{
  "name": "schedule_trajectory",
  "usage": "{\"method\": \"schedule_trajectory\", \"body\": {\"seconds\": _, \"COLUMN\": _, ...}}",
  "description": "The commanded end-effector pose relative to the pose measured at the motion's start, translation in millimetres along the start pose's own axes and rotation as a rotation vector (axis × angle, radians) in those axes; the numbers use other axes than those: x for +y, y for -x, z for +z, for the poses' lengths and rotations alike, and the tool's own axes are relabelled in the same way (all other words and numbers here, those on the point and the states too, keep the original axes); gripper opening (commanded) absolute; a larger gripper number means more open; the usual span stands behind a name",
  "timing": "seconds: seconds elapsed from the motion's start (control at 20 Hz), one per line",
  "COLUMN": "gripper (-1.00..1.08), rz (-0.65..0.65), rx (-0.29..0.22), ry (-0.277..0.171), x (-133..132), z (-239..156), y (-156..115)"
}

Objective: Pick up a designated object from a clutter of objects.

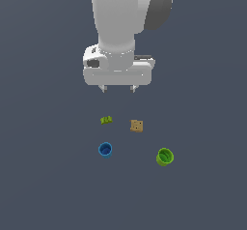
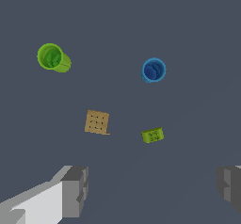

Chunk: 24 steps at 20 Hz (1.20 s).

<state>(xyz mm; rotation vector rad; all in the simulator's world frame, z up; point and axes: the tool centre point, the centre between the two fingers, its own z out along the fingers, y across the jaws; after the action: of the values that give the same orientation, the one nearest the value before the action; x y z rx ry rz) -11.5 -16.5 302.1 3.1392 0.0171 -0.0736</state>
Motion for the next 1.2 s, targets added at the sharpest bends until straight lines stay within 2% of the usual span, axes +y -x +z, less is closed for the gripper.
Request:
{"method": "schedule_trajectory", "body": {"seconds": 0.0, "gripper": 1.0, "rz": -0.001, "rx": -0.001, "ry": 0.001, "x": 0, "z": 0, "y": 0}}
{"method": "schedule_trajectory", "body": {"seconds": 0.3, "gripper": 1.0, "rz": 0.014, "rx": 0.0, "ry": -0.001, "x": 1, "z": 3, "y": -3}}
{"method": "schedule_trajectory", "body": {"seconds": 0.6, "gripper": 1.0, "rz": 0.083, "rx": 0.004, "ry": -0.006, "x": 5, "z": 18, "y": -19}}
{"method": "schedule_trajectory", "body": {"seconds": 1.15, "gripper": 1.0, "rz": 0.347, "rx": 0.019, "ry": -0.019, "x": 26, "z": 84, "y": -73}}
